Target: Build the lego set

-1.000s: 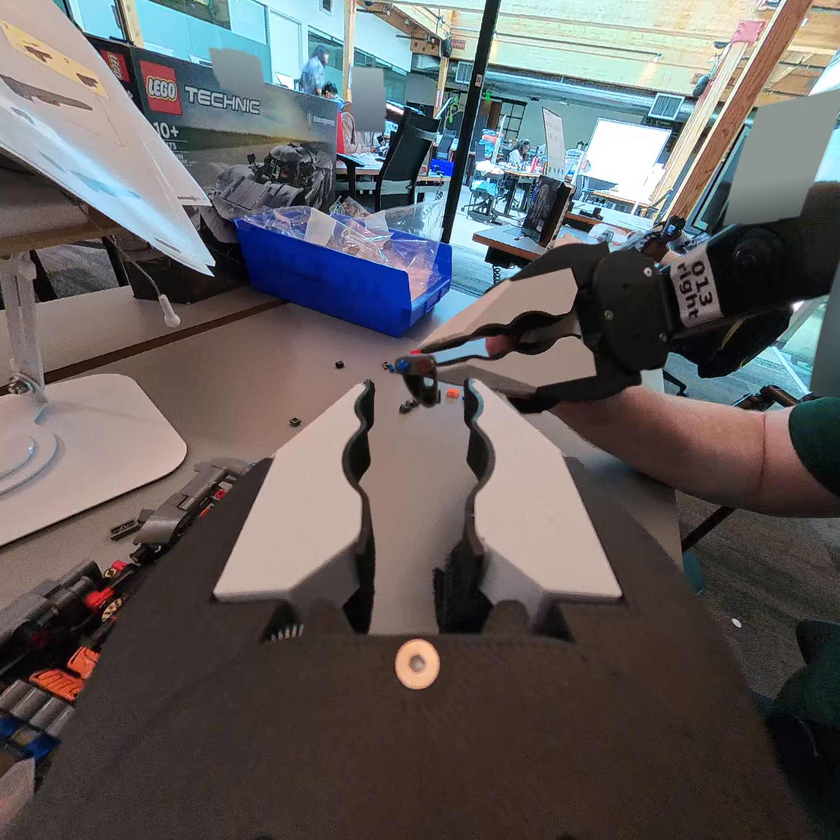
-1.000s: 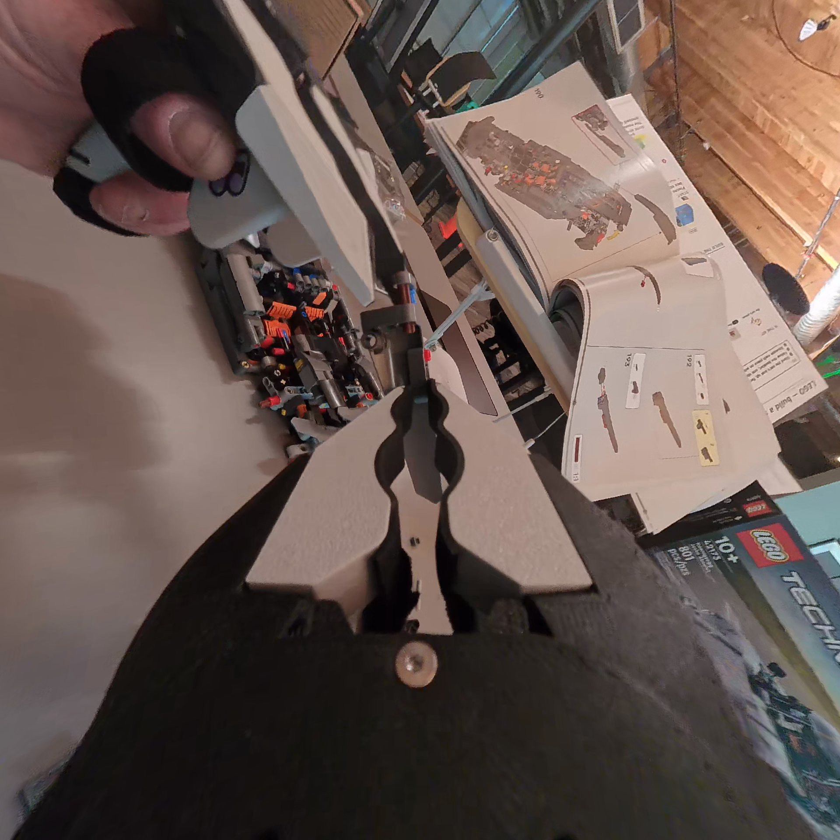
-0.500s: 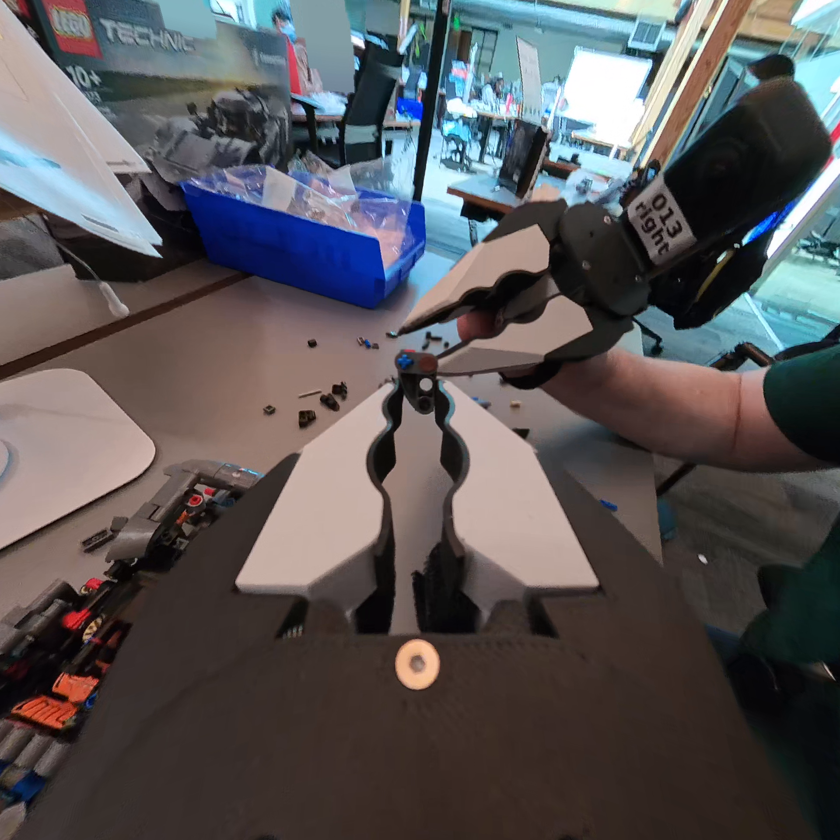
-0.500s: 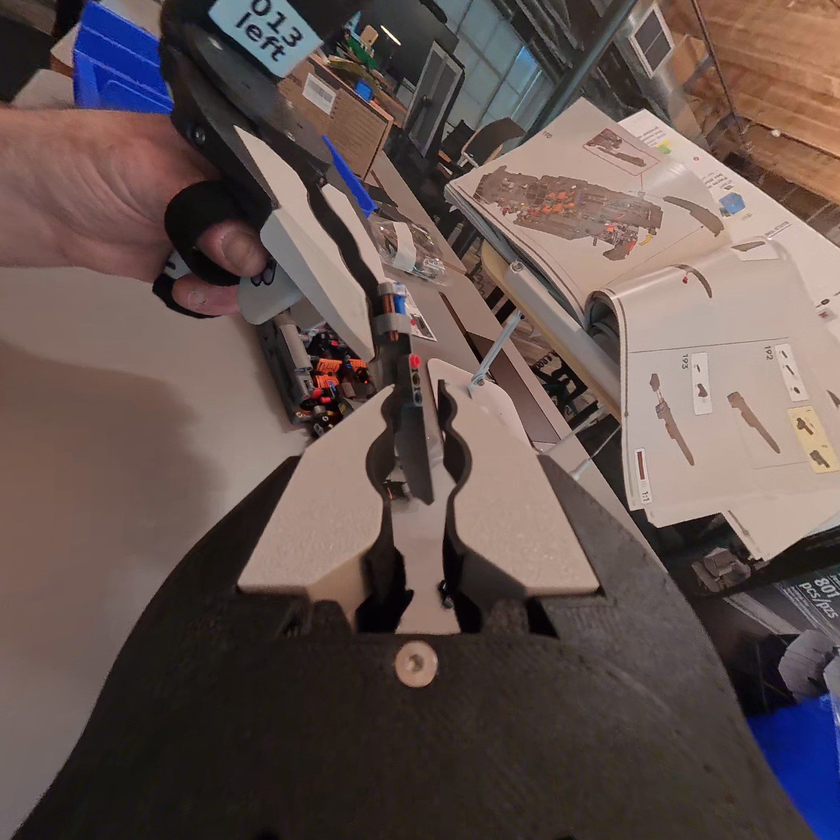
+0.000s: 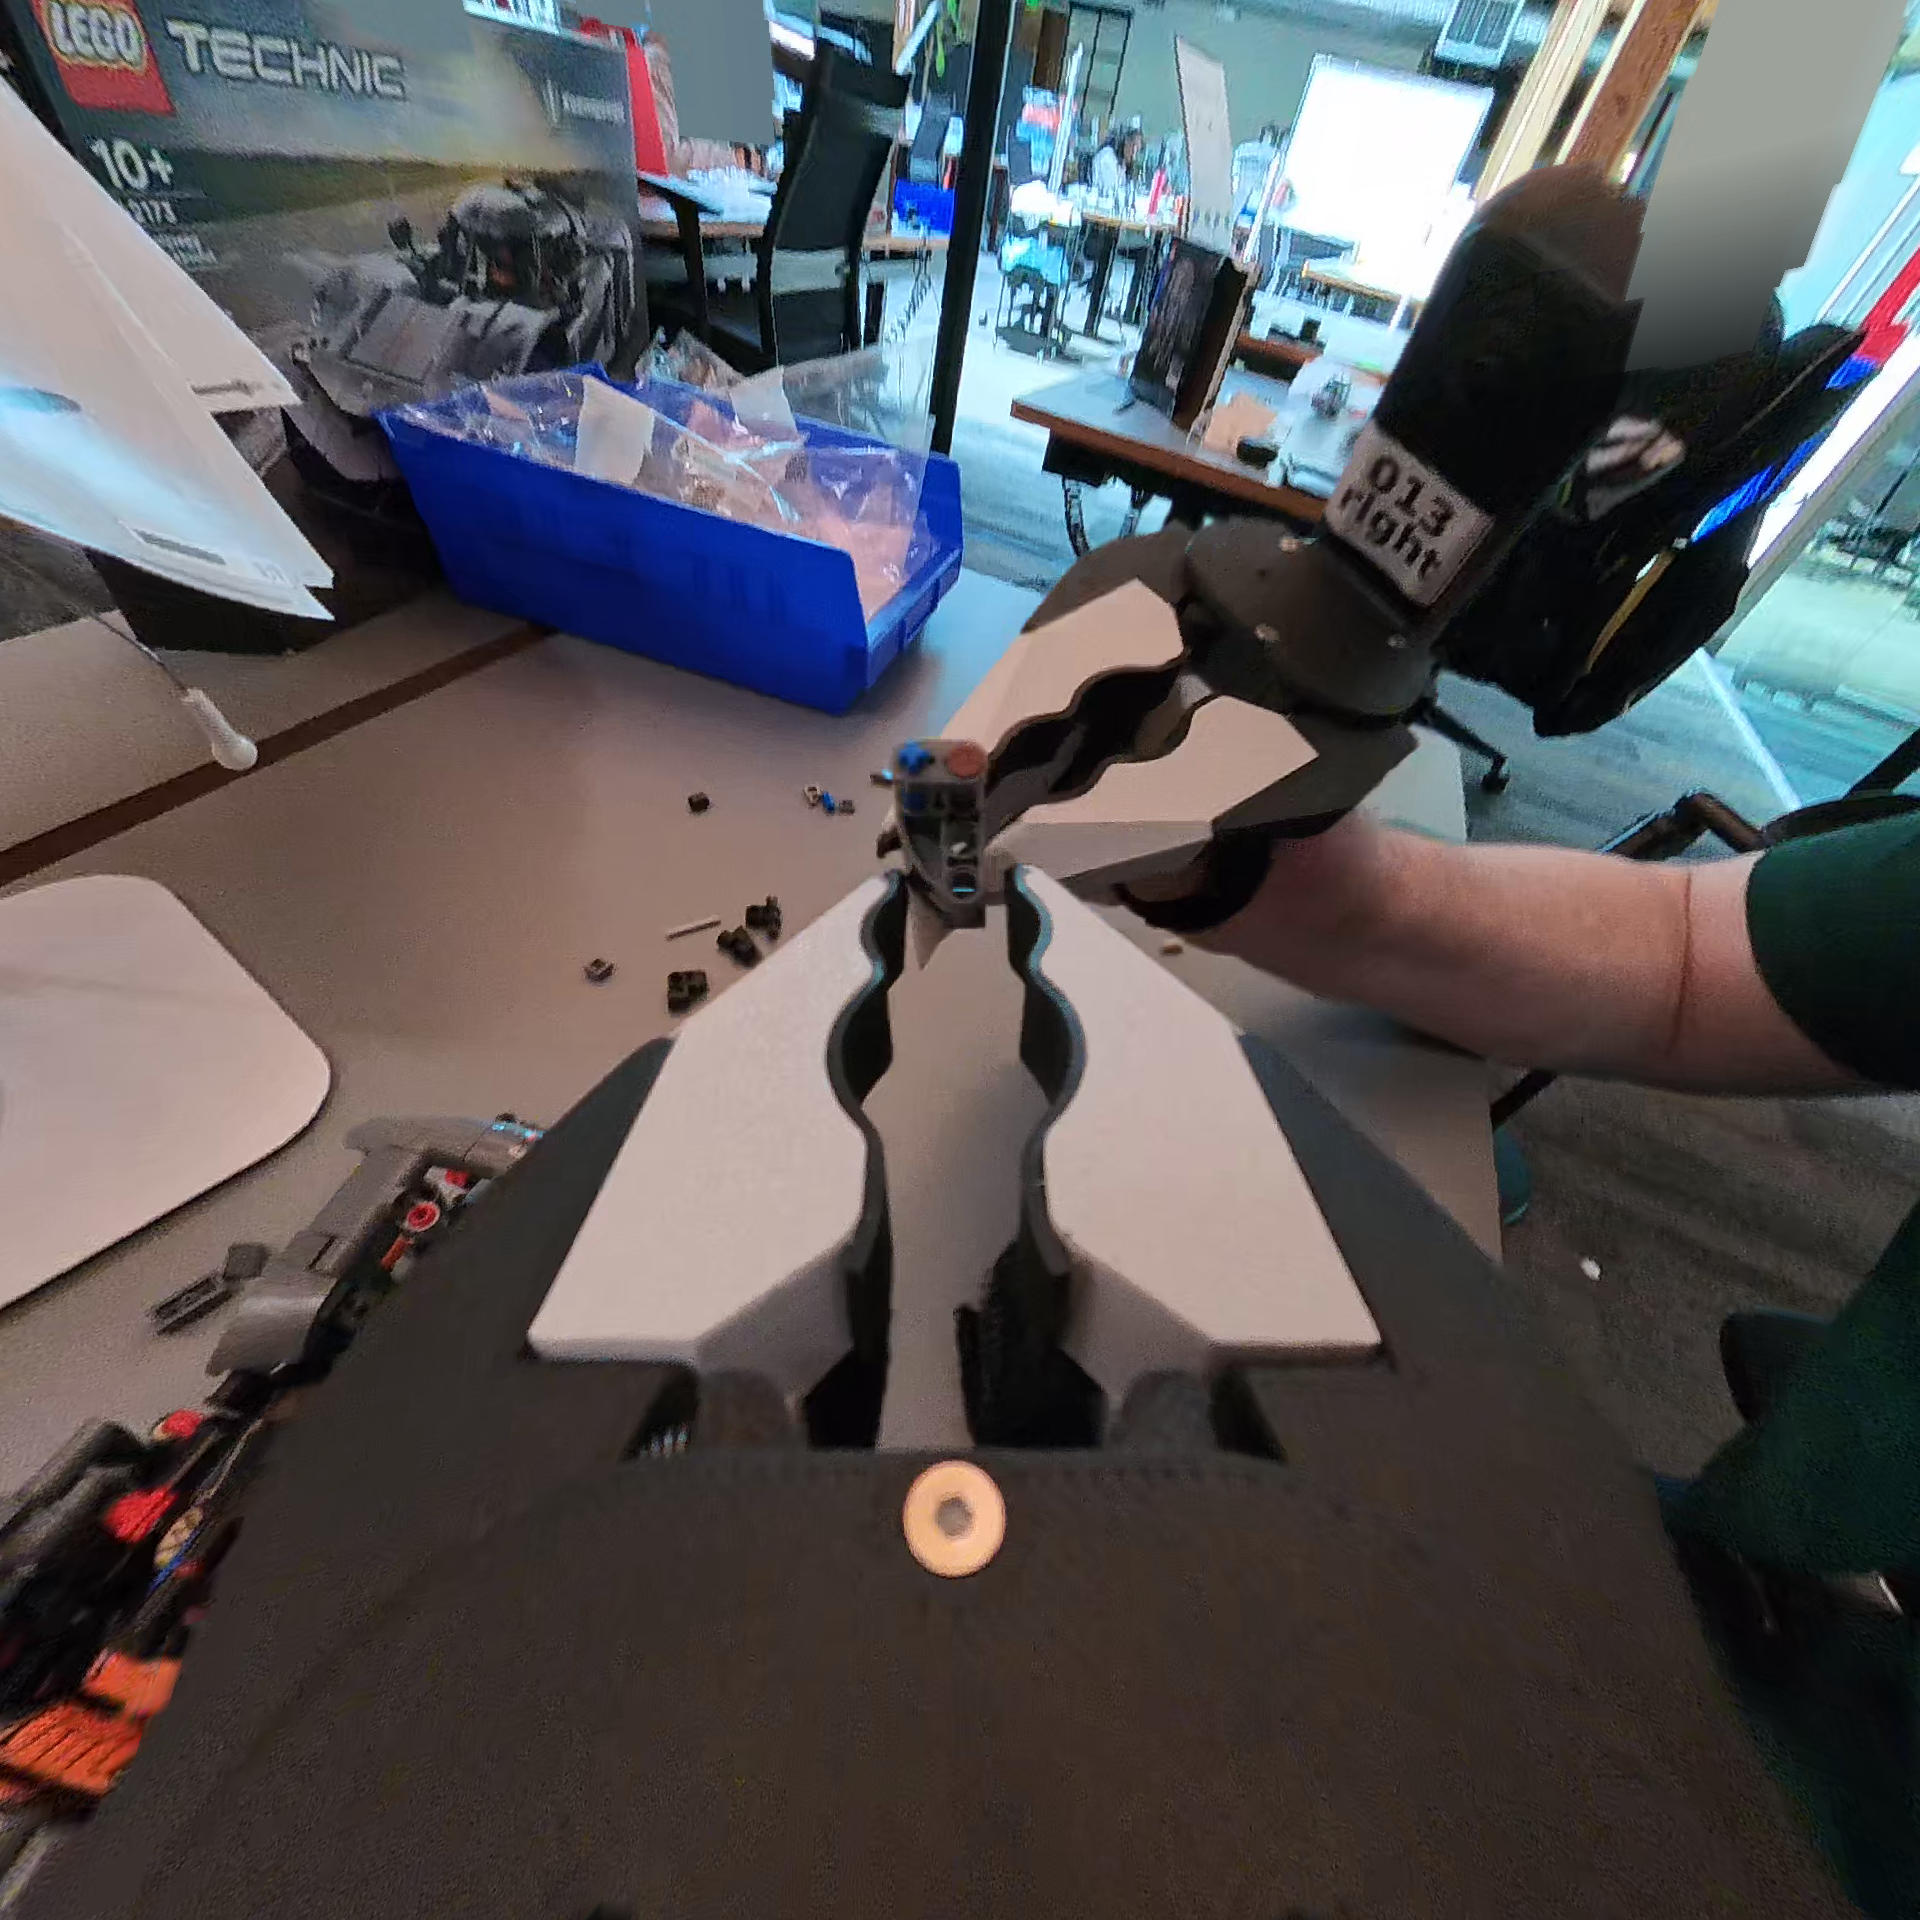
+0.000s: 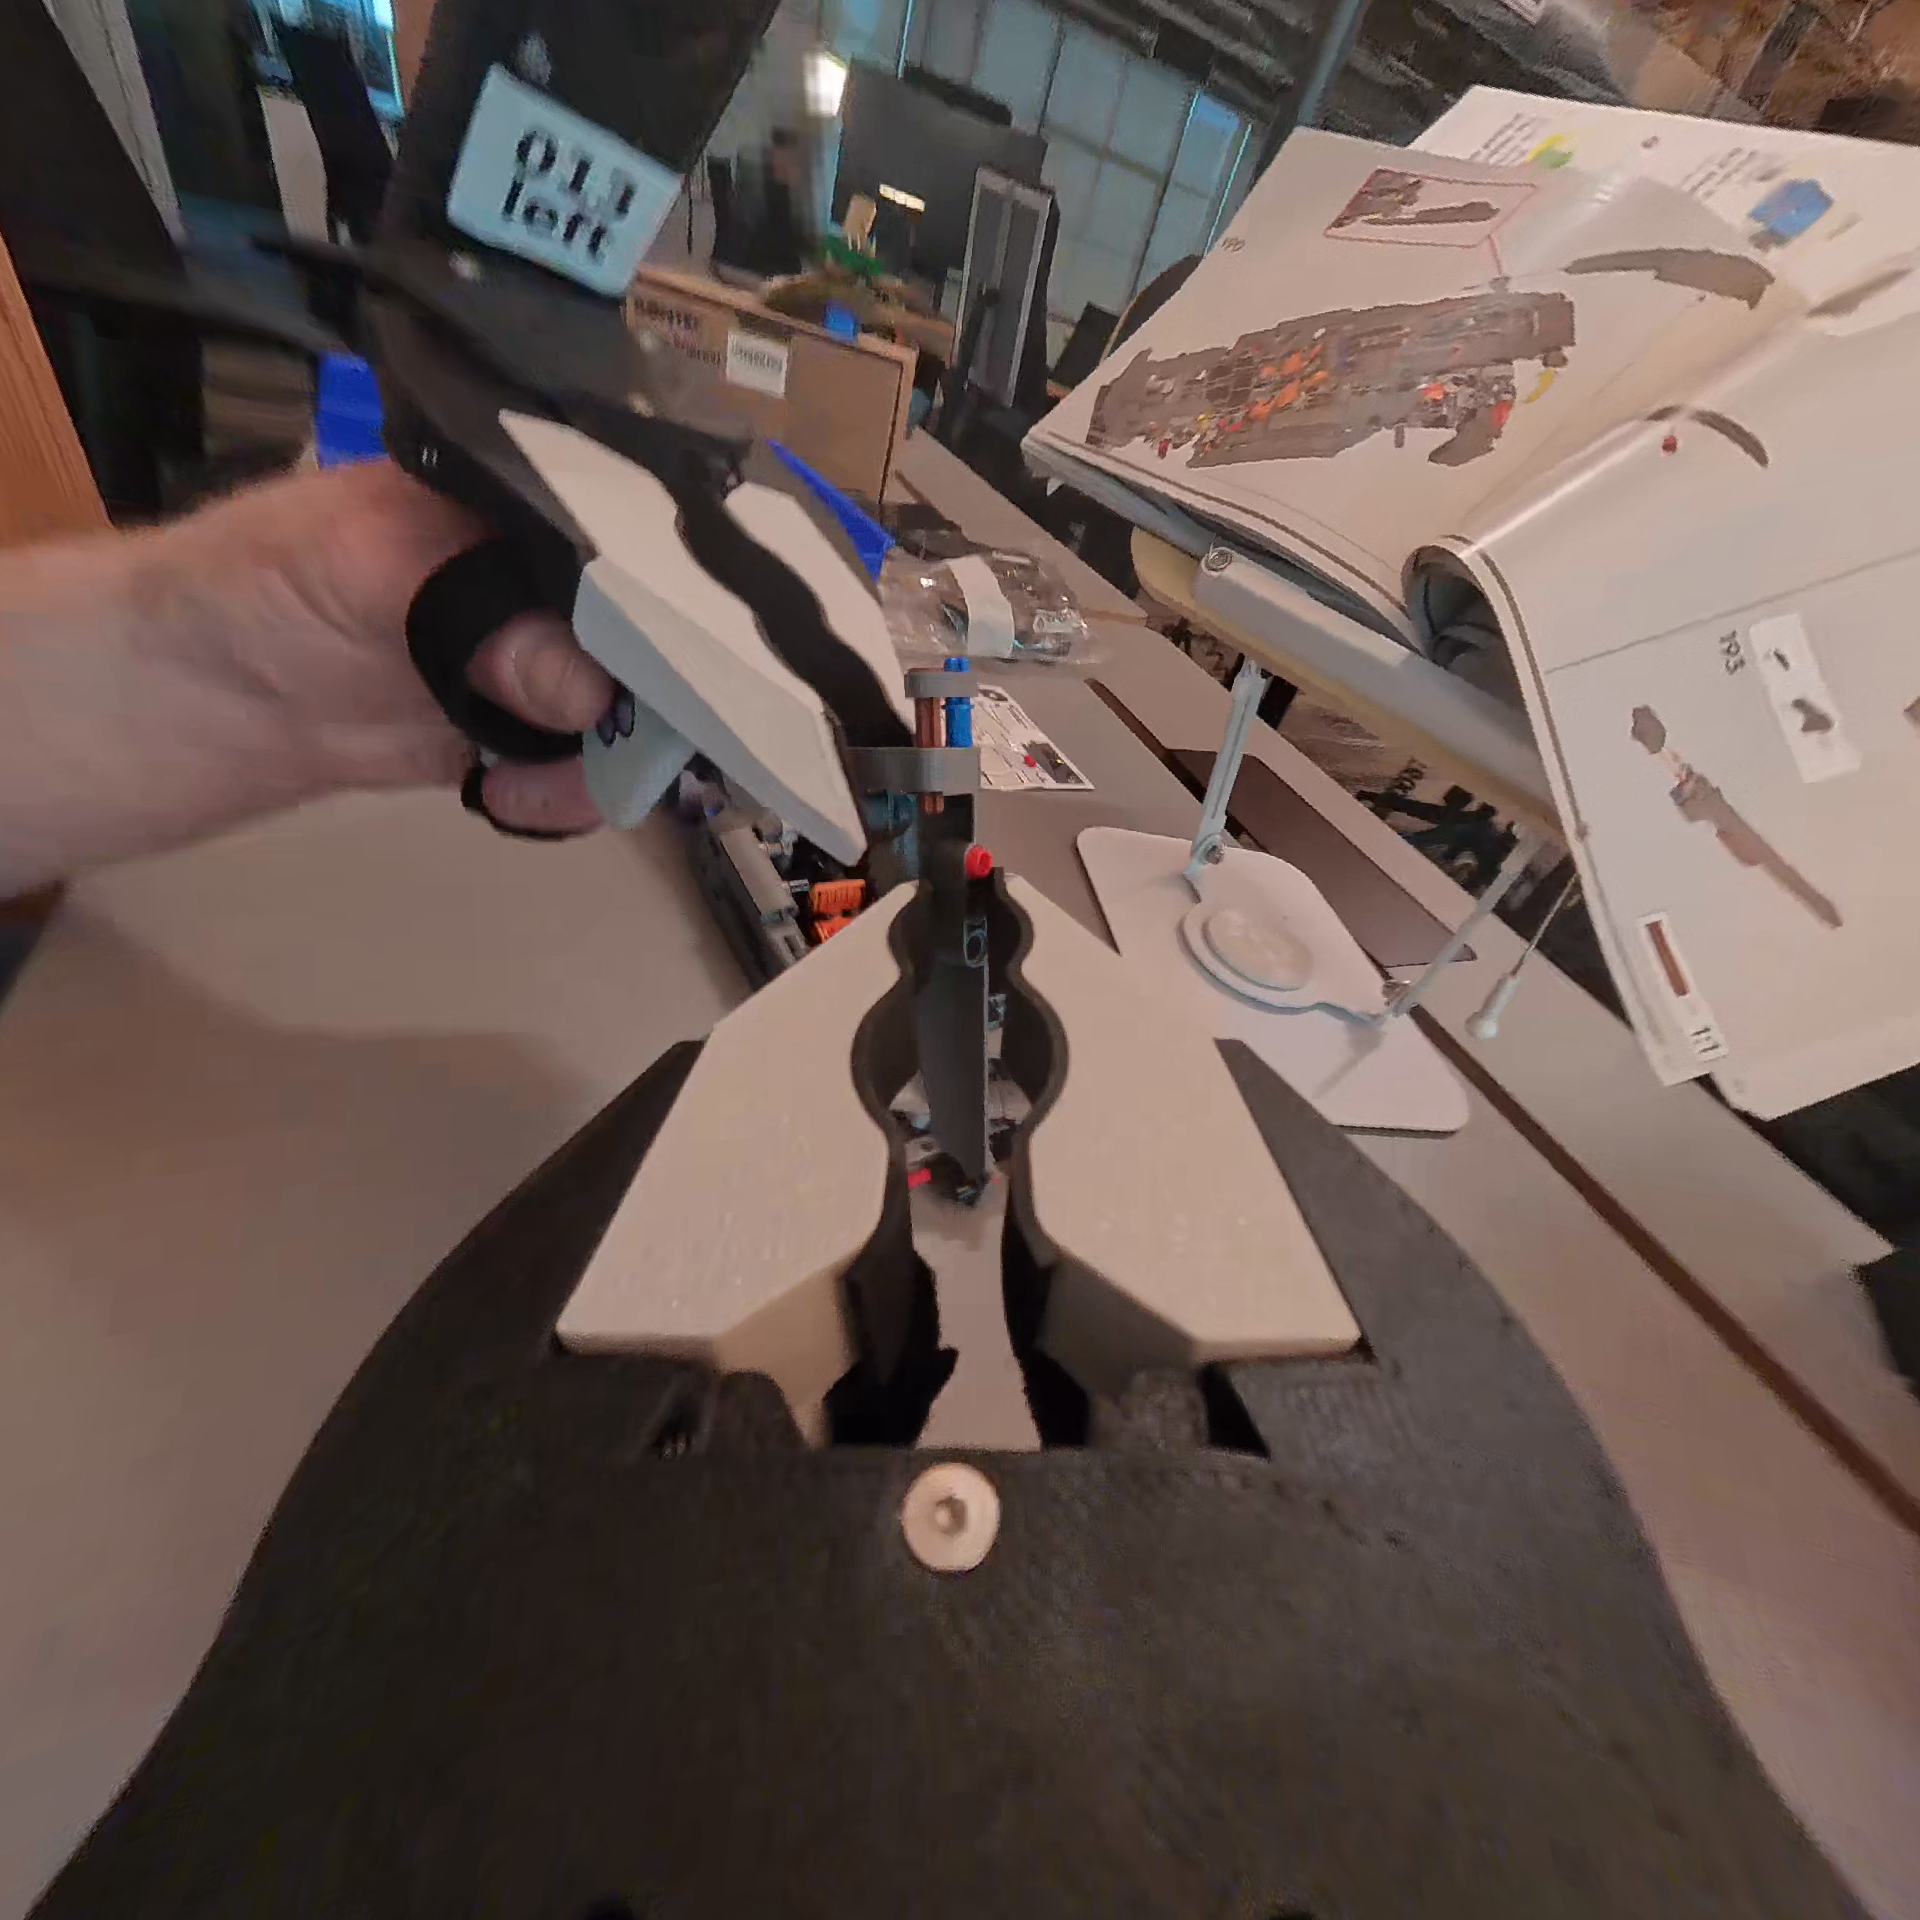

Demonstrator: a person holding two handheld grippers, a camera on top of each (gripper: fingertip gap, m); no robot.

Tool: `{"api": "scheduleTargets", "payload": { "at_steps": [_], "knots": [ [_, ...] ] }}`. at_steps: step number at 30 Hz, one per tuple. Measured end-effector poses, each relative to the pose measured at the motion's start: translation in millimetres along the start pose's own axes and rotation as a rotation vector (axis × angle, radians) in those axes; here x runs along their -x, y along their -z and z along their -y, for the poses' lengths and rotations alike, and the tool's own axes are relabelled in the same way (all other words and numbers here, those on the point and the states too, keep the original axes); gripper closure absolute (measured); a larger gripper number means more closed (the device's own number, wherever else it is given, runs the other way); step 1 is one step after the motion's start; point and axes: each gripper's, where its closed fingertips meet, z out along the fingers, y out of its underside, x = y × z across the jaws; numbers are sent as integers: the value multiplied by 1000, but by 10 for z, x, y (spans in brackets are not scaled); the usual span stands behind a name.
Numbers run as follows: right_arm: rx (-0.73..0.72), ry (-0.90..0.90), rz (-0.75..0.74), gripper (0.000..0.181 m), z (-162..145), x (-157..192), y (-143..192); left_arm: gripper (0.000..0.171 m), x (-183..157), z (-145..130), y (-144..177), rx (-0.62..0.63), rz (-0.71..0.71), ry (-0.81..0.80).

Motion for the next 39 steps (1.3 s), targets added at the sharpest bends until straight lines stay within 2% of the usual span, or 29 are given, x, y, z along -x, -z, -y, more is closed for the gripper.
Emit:
{"api": "scheduleTargets", "payload": {
  "at_steps": [4,10,14,17,20,27,31,39],
  "knots": [
    [-42,-83,16,175,23,-37,16,148,-11,58,-87,-87,14,21],
    [-88,-177,55,175,59,-41,29,157,22,134,-105,-173,35,32],
    [-85,-172,69,174,51,-30,24,159,33,121,-92,-180,42,13],
    [-82,-186,99,164,32,-21,19,159,59,125,-46,-171,40,15],
    [-74,-110,82,163,41,-26,42,159,23,61,-25,-98,-8,7],
    [-32,242,25,138,126,83,109,159,-76,-161,70,132,-170,17],
    [-3,421,24,141,120,242,83,159,-179,-215,109,202,-292,69],
    [41,513,73,143,62,410,50,160,-302,-364,166,297,-522,184]
  ]
}}
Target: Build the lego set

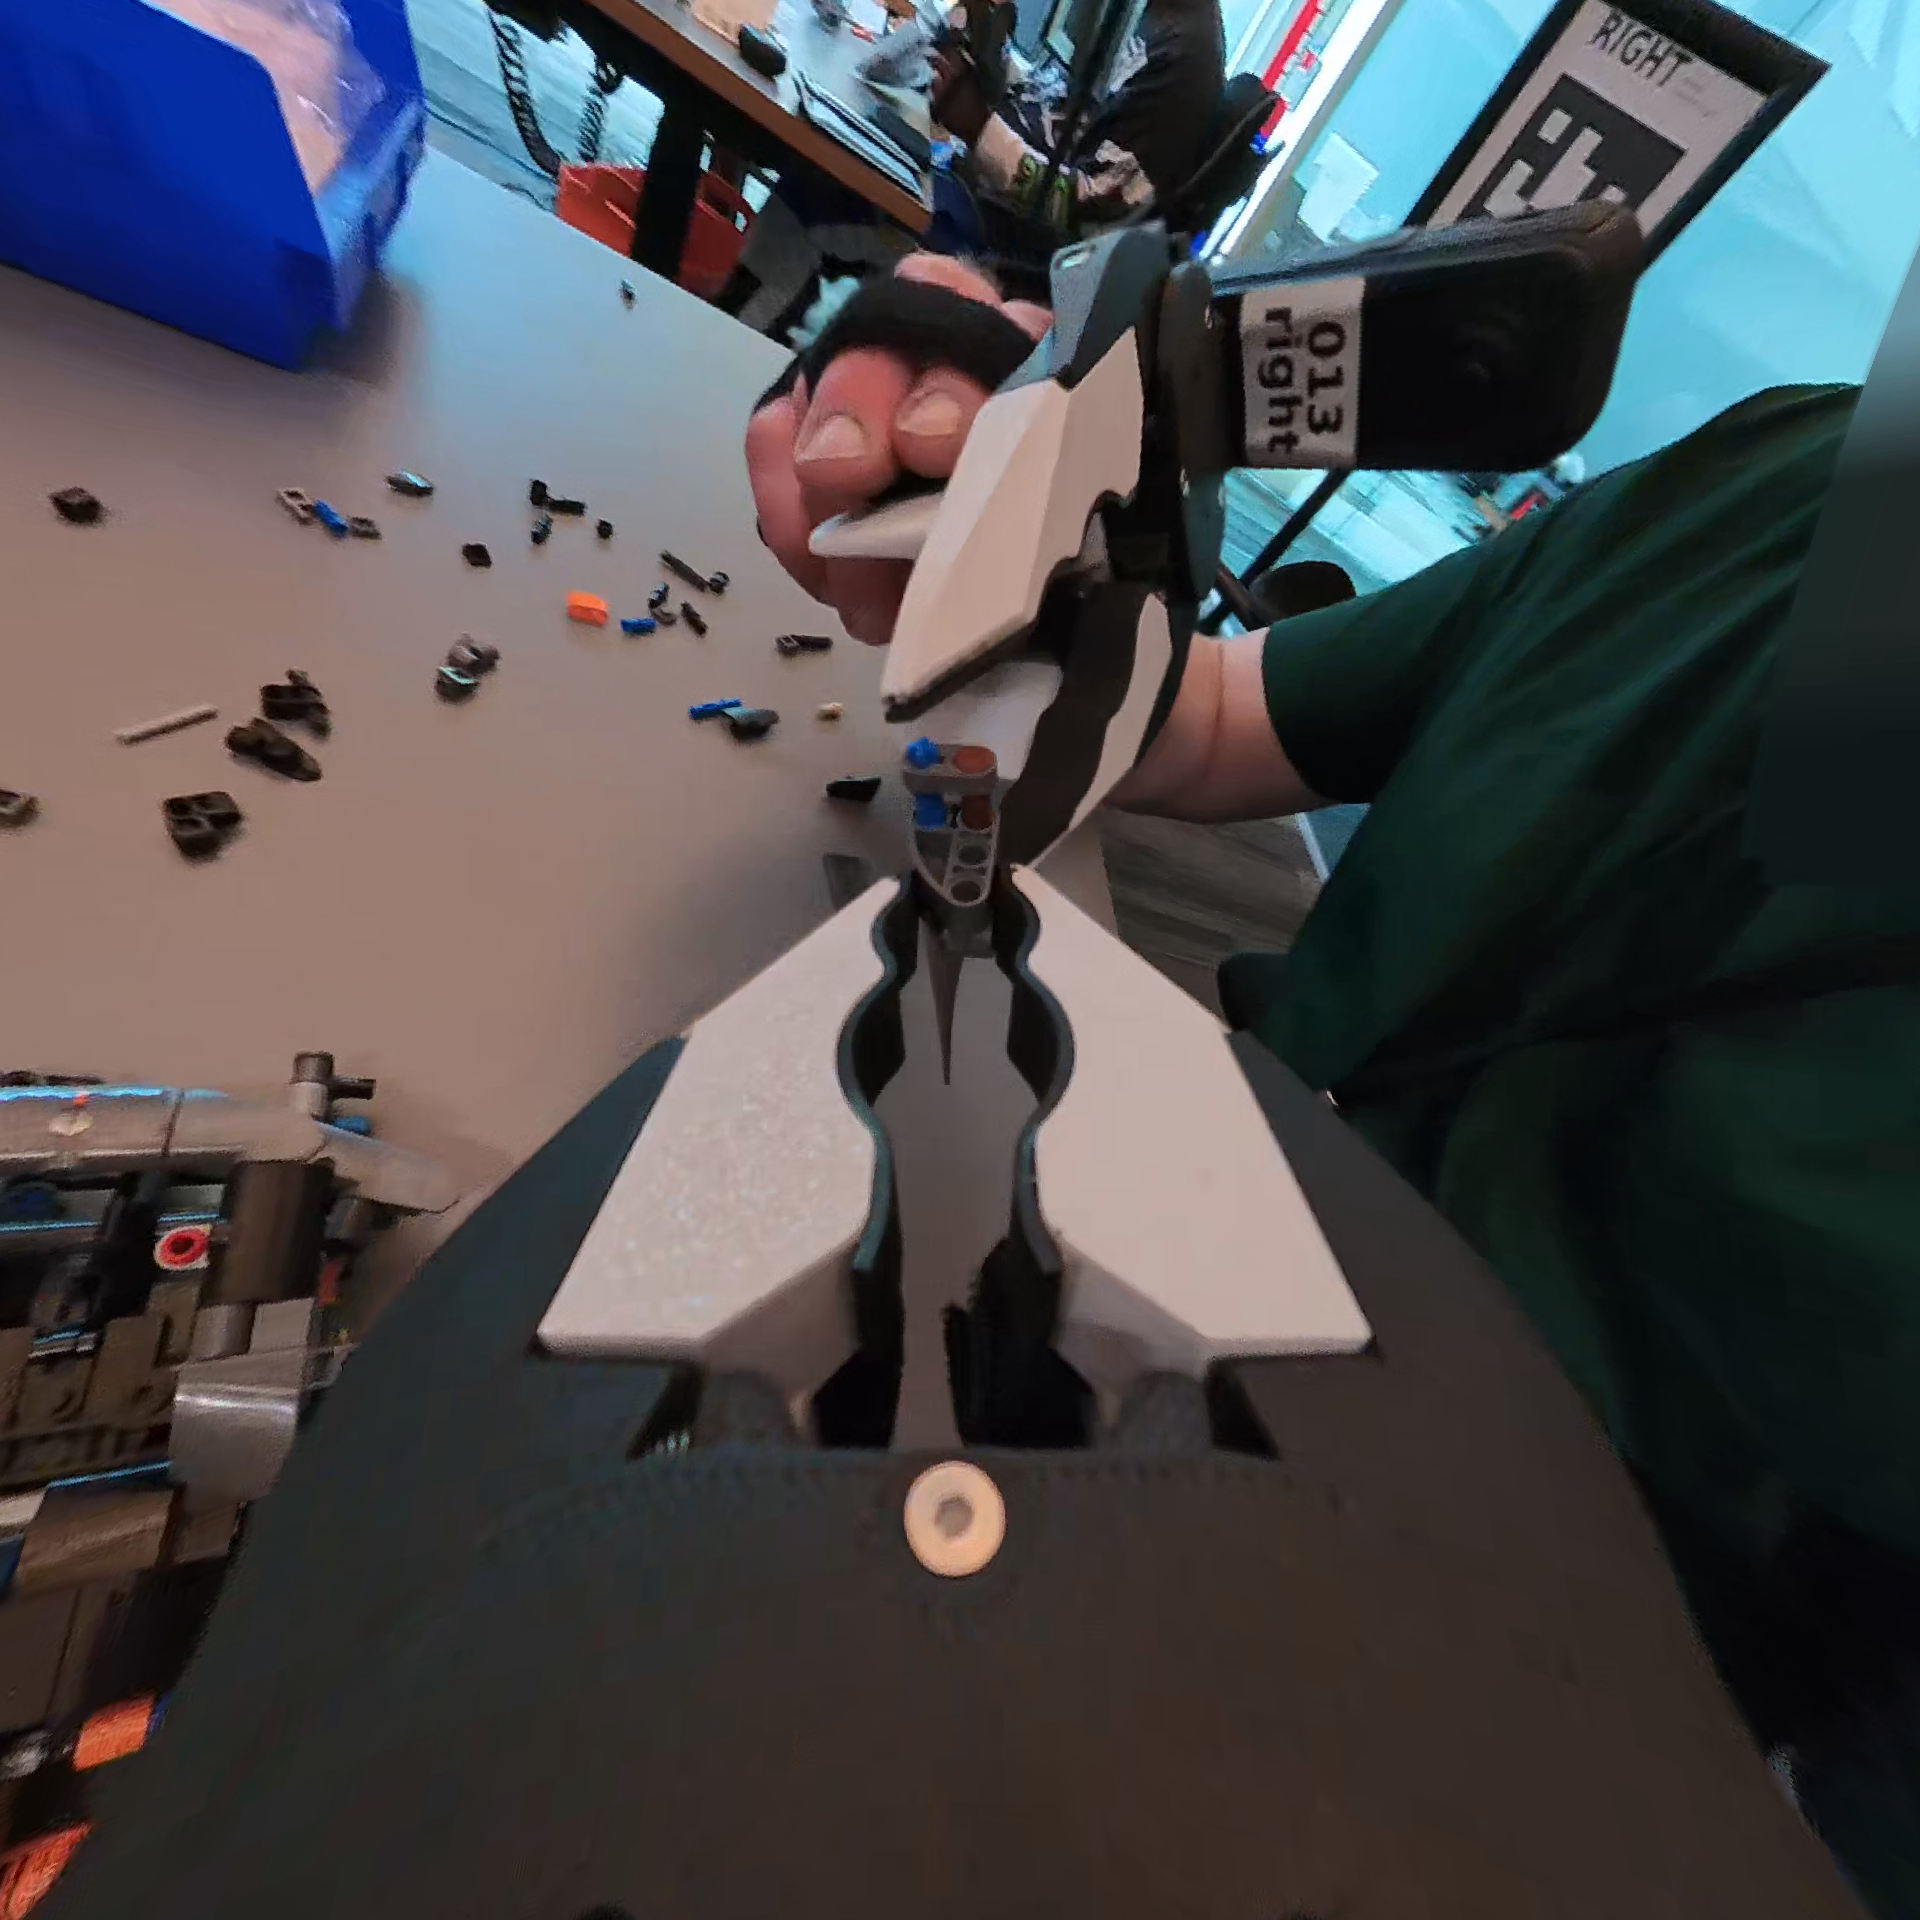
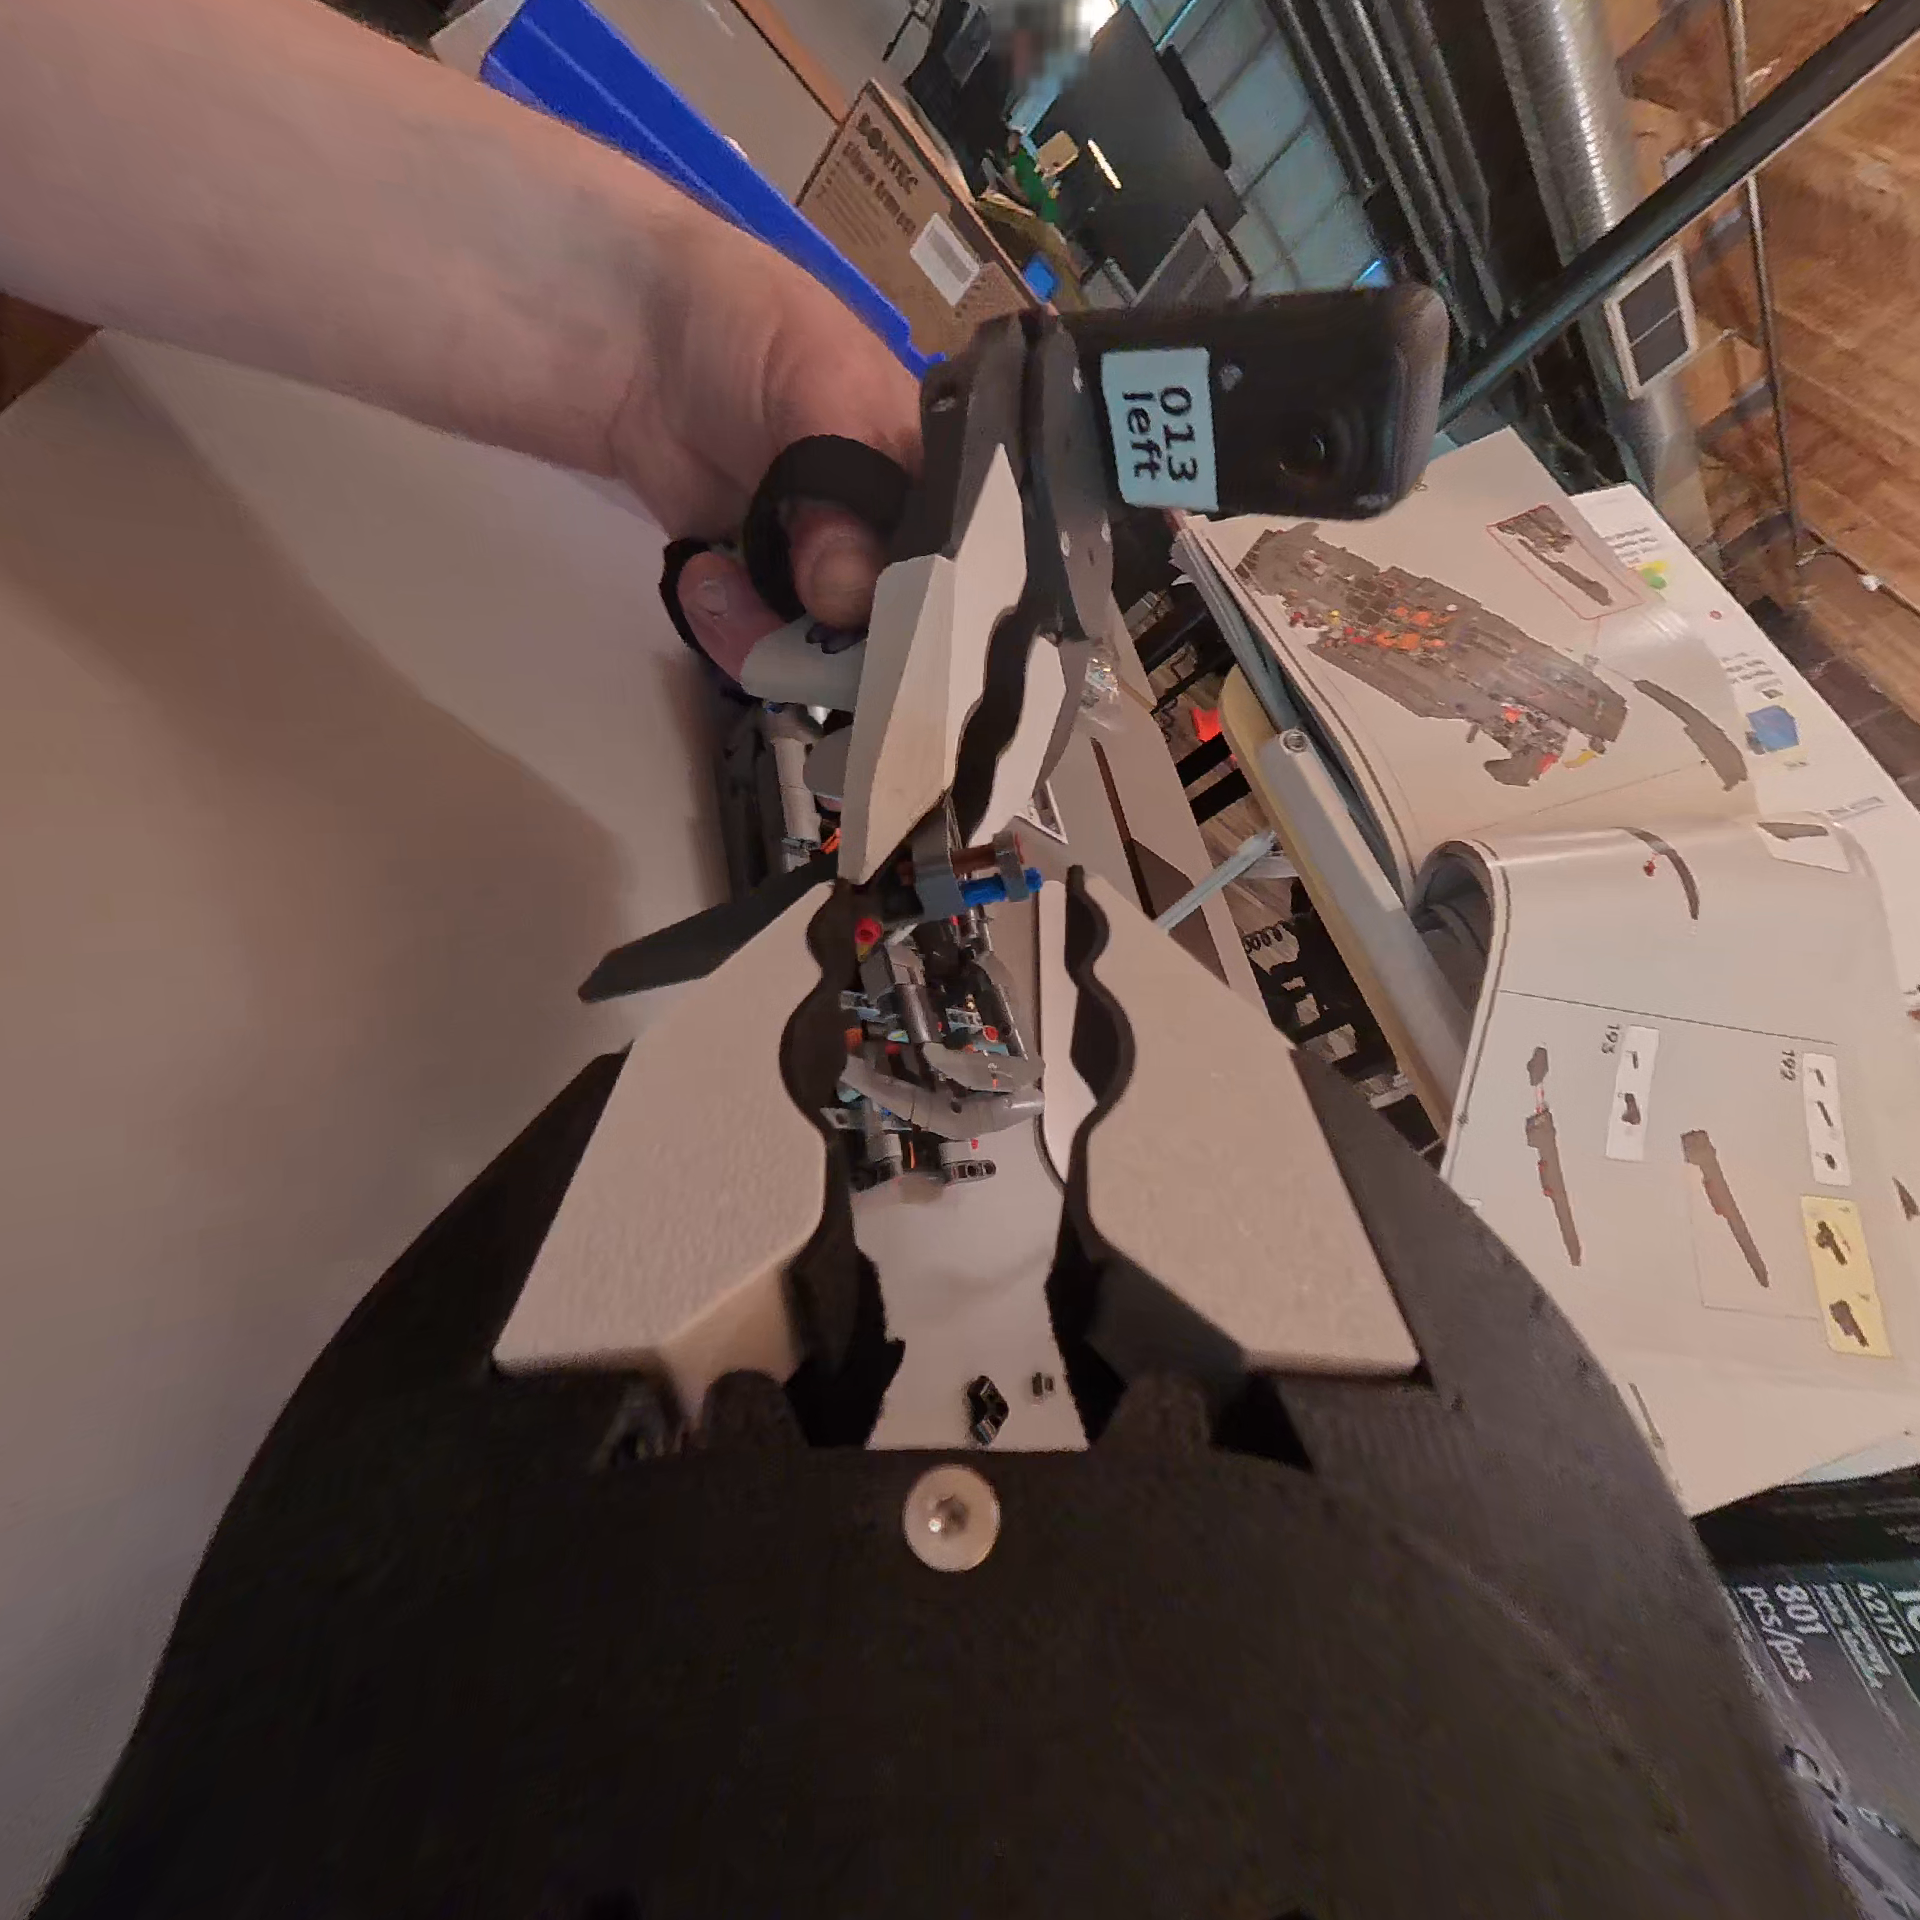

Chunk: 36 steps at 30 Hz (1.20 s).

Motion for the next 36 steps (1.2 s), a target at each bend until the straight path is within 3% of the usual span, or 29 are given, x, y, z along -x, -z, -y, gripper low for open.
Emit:
{"api": "scheduleTargets", "payload": {
  "at_steps": [6,17,36],
  "knots": [
    [-6,0,45,148,19,82,-3,160,-35,-30,-11,33,-62,24],
    [2,-42,68,149,-4,107,-10,160,-18,-50,-22,39,-36,21],
    [1,-101,99,158,-25,123,-6,160,-2,-19,-22,-28,-33,-1]
  ]
}}
